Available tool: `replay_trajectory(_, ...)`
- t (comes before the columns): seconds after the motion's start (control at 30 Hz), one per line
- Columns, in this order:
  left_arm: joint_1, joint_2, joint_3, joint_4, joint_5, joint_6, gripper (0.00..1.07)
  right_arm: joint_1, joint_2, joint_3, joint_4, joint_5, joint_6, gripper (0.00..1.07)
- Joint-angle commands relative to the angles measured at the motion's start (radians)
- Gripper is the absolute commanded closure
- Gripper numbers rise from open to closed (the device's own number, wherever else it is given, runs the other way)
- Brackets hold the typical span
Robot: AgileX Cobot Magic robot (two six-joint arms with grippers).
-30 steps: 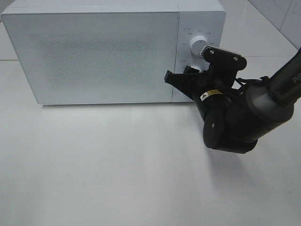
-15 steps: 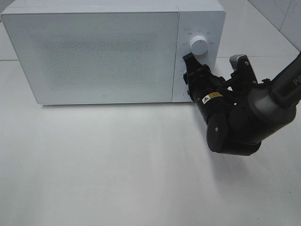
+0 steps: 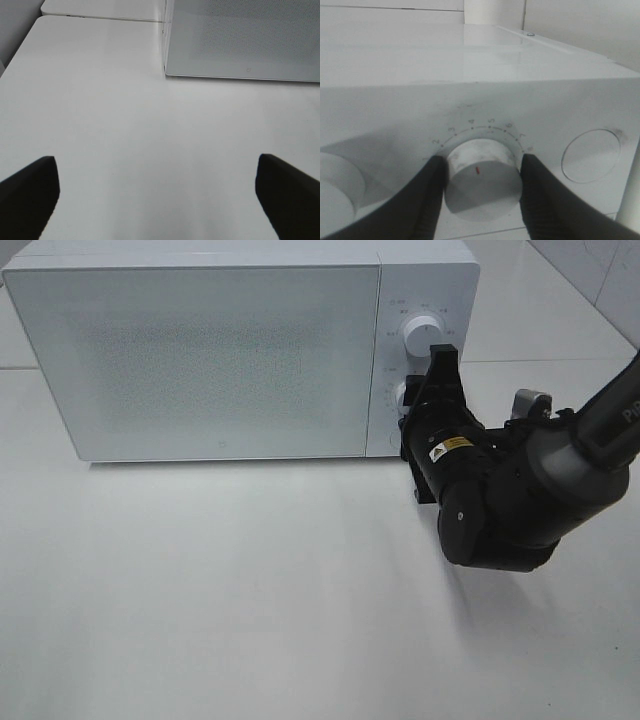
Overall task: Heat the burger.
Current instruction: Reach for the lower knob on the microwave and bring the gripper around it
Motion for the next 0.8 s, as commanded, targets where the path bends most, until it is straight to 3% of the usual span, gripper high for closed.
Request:
replay_trajectory(0.03, 0.002, -0.019, 0.004, -0.008, -0.013, -0.006, 0.06, 0.013, -0.016, -0.036, -0.160, -0.207, 0.101, 1.07)
replay_trajectory(0.53, 0.002, -0.019, 0.004, -0.008, -0.013, -0.006, 0.06, 0.013, -0.016, -0.036, -0.149, -0.238, 0.097, 1.07)
replay_trajectory(0.8, 0.002, -0.019, 0.004, -0.008, -0.013, -0.006, 0.06, 0.013, -0.016, -0.036, -0.147, -0.237, 0.095, 1.01)
